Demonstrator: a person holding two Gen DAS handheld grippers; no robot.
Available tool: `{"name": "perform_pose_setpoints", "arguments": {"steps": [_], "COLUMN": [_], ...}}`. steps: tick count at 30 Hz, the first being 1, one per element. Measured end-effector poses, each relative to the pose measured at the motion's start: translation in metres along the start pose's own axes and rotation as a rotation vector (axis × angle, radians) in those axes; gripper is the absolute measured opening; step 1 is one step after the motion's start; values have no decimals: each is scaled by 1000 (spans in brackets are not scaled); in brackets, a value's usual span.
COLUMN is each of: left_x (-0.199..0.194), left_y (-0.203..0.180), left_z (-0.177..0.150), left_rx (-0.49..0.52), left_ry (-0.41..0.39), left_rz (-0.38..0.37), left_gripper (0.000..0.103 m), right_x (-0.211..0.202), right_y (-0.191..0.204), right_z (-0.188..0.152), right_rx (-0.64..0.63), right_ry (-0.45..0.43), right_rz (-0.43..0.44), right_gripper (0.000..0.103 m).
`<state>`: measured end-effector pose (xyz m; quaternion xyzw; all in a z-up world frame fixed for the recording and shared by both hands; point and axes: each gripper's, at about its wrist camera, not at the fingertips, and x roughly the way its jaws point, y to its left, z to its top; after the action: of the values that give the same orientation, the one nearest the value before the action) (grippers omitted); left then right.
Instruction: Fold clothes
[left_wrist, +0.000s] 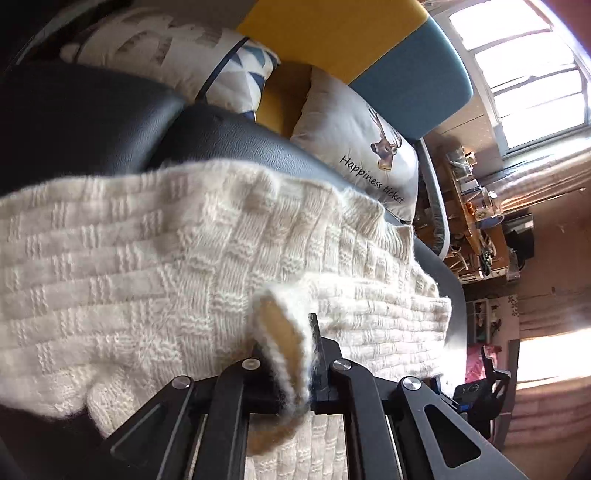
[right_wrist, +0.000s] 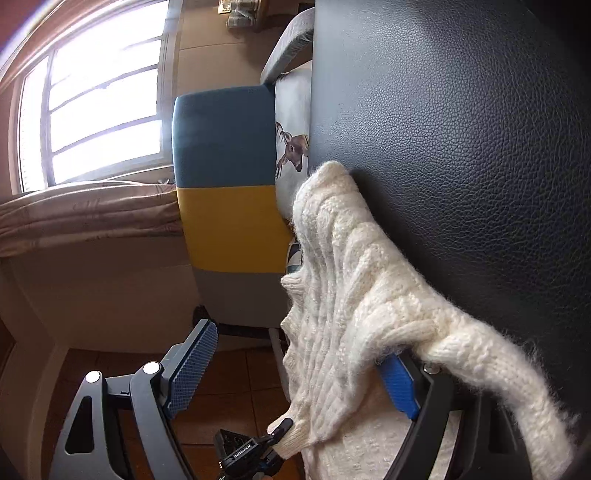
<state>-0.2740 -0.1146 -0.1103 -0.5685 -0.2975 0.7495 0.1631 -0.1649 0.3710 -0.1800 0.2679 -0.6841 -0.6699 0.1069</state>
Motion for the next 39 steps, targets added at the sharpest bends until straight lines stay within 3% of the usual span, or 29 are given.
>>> {"name": "perform_pose_setpoints", "arguments": {"steps": [1,3,5,7,8,9,12,14,16,18,21,24,27,30,34,37,39], "left_x": [0,-4,-9,-17,-20,-24,-37,-26,-14,-25,-53,-78,-76,-52,-11,21,37], "left_y": [8,22,31,27,24,21,7,13,36,54,70,61,37,0,-52,-70,-69], "left_z": [-3,-3,-1,0,0,0,3,6,4,2,-7,-16,-27,-36,-44,-45,-45], "left_rx": [-34,-102,-134,-99,-74,-48,40,52,-34,-122,-210,-142,-74,22,157,210,225], "left_ry": [14,26,16,-2,-14,-26,-81,-68,4,-30,-112,-192,-185,-164,-127,-94,-83], "left_rz": [-26,-76,-97,-81,-70,-59,-29,110,92,-2,-32,1,-51,-59,-44,15,64], "left_gripper": [10,27,33,32,28,9,9,12,16,23,33,37,43,45,46,46,46], "right_x": [1,3,5,4,5,6,8,12,12,8,-4,-23,-41,-42,-19,4,6], "right_y": [0,1,3,3,4,7,15,11,13,17,25,37,41,33,16,12,15], "right_z": [0,-1,-3,-5,-6,-6,-9,-12,-15,-18,-21,-19,-10,-10,-19,-17,-15], "right_rx": [-8,-24,-44,-59,-67,-82,-148,-158,-191,-219,-283,-340,-273,-147,-49,-61,-100], "right_ry": [9,28,42,48,52,56,71,106,131,163,219,240,207,167,126,60,-37], "right_rz": [-10,-34,-61,-87,-102,-113,-141,-181,-201,-214,-236,-235,-150,-100,-118,-166,-149], "right_gripper": [85,85,84,84,84,85,85,85,81,81,81,81,81,82,82,82,82]}}
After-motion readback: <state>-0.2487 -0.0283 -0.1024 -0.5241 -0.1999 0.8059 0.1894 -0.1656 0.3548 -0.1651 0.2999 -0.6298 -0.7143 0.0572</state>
